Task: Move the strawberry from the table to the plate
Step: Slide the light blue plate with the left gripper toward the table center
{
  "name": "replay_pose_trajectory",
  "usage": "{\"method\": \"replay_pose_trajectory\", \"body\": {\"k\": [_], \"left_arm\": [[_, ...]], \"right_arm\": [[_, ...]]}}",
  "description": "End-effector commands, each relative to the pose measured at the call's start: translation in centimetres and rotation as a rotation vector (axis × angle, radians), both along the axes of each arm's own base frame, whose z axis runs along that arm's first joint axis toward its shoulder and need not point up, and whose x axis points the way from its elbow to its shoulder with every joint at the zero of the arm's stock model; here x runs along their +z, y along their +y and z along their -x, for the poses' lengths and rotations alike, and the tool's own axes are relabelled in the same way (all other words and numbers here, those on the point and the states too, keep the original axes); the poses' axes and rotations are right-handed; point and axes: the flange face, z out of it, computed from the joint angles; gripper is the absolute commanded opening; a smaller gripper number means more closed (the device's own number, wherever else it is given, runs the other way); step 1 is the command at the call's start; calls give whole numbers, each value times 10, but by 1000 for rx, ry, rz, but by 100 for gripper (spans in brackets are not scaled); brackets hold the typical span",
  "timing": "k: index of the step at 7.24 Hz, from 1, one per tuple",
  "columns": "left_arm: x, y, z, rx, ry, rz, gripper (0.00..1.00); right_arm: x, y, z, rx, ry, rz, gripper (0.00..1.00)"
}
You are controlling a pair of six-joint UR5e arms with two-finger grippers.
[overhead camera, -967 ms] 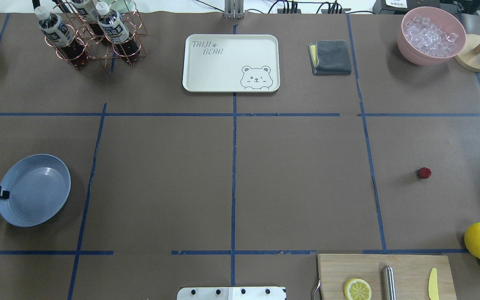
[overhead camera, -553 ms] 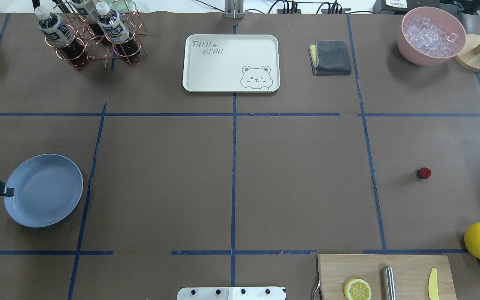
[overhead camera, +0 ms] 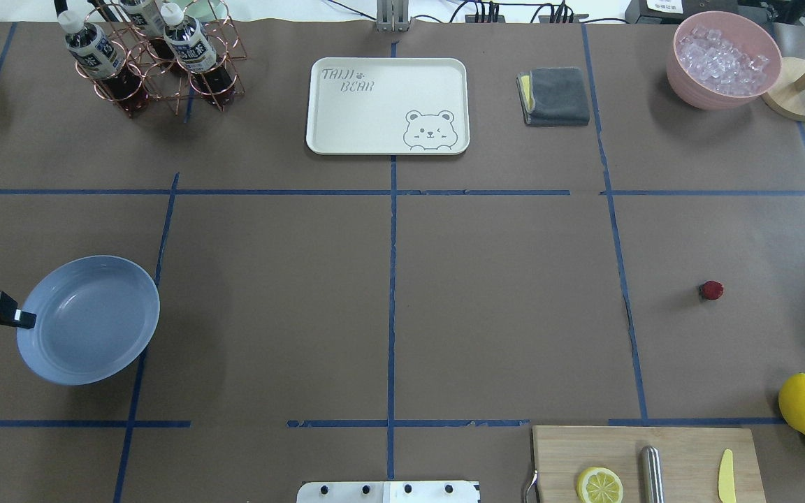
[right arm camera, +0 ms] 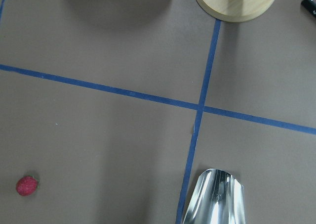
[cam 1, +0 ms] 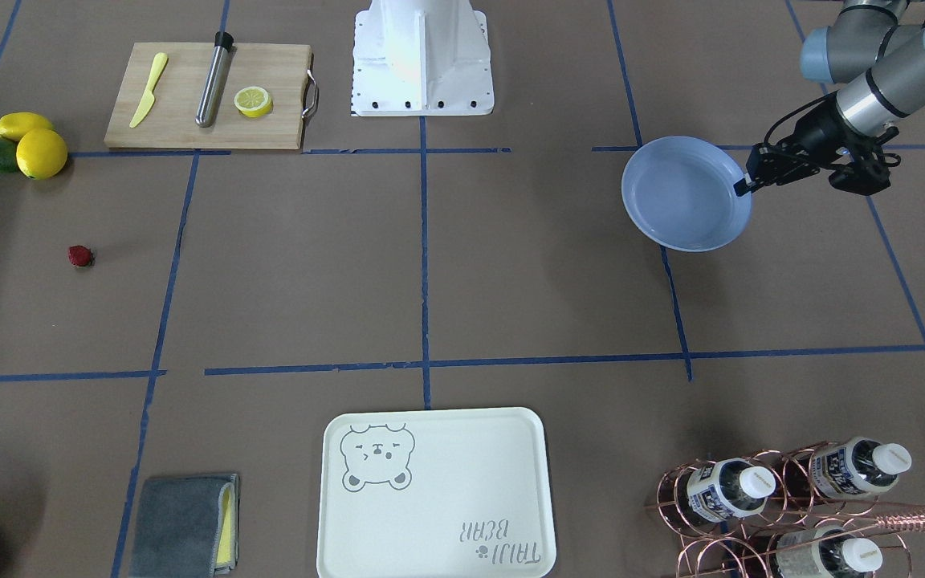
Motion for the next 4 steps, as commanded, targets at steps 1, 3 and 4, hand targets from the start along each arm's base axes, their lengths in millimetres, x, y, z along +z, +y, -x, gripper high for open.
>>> {"method": "replay_pose_trajectory", "body": {"k": [1, 3, 4], "left_arm": [[-112, -62, -64, -101, 33, 77, 0], [-199, -37, -181, -114, 65, 199, 0], [-220, -31, -222, -162, 70, 218, 0]], "right_arm": [[-12, -2, 18, -20, -13, -4, 100], [-29, -7, 51, 57, -39, 130, 100], [-49, -6, 67, 78, -48, 155, 100]]}}
